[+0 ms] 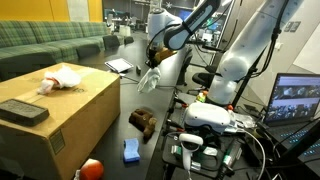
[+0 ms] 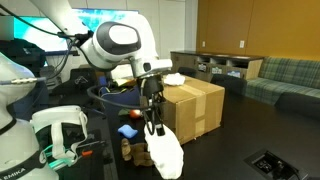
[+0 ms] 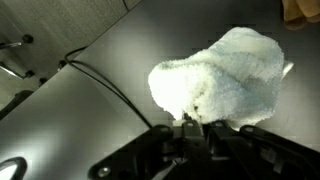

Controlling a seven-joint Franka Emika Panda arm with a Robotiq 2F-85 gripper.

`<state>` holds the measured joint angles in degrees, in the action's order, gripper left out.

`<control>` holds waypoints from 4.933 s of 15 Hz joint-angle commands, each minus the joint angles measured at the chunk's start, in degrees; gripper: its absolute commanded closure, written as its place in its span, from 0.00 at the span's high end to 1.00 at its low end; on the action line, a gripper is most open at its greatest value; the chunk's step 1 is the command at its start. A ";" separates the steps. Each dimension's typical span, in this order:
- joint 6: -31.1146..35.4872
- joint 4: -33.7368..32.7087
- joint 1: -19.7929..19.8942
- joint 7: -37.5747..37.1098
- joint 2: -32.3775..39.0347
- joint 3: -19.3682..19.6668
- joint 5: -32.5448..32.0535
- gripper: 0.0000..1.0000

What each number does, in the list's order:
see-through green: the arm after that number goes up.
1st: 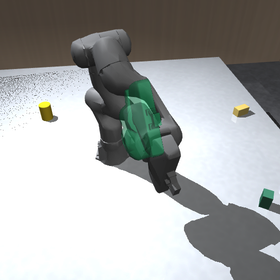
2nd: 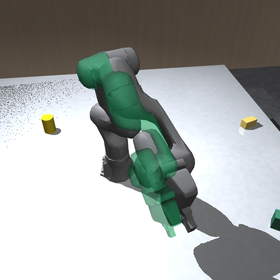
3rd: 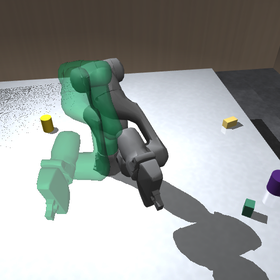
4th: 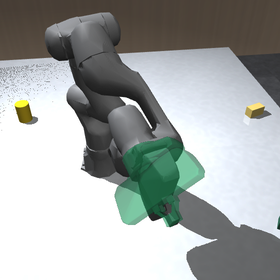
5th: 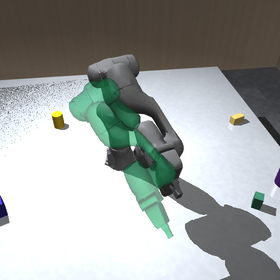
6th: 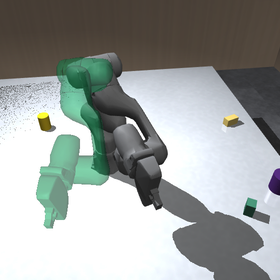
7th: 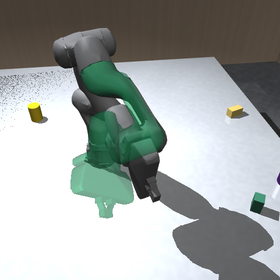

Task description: Pick up all the objects on the table and put them on the box then pick up the objects on the box and put them on the table

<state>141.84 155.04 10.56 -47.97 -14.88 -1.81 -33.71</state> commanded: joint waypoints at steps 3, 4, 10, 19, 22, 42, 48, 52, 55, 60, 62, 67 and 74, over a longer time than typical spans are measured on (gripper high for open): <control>11.11 -0.51 2.76 -1.92 11.96 2.83 -2.50 0.02; 12.50 -1.00 2.84 -2.78 14.45 3.46 -3.35 0.02; 17.07 -4.54 -0.86 -2.80 24.54 9.18 -3.20 0.33; 19.85 0.21 -8.94 7.15 20.09 7.02 9.16 0.99; 20.62 4.40 -11.39 15.18 17.55 2.34 20.19 1.00; 37.76 2.53 -2.41 52.28 41.13 -18.00 49.11 1.00; 43.86 0.81 1.03 50.12 49.57 -17.69 39.97 1.00; 42.37 -0.79 -1.16 49.27 49.79 -15.50 37.15 0.71; 41.81 -1.63 -4.31 48.37 49.41 -13.14 37.27 0.56; 37.87 -1.82 -4.67 47.18 46.01 -14.18 37.63 0.16; 35.26 -1.10 -3.34 47.16 43.11 -16.18 38.04 0.03; 25.89 1.66 -2.88 47.33 31.11 -20.71 41.16 0.00; 9.96 3.01 -10.87 45.04 9.21 -16.88 49.50 0.00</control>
<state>157.77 156.12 4.01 -0.63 5.56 -22.71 14.60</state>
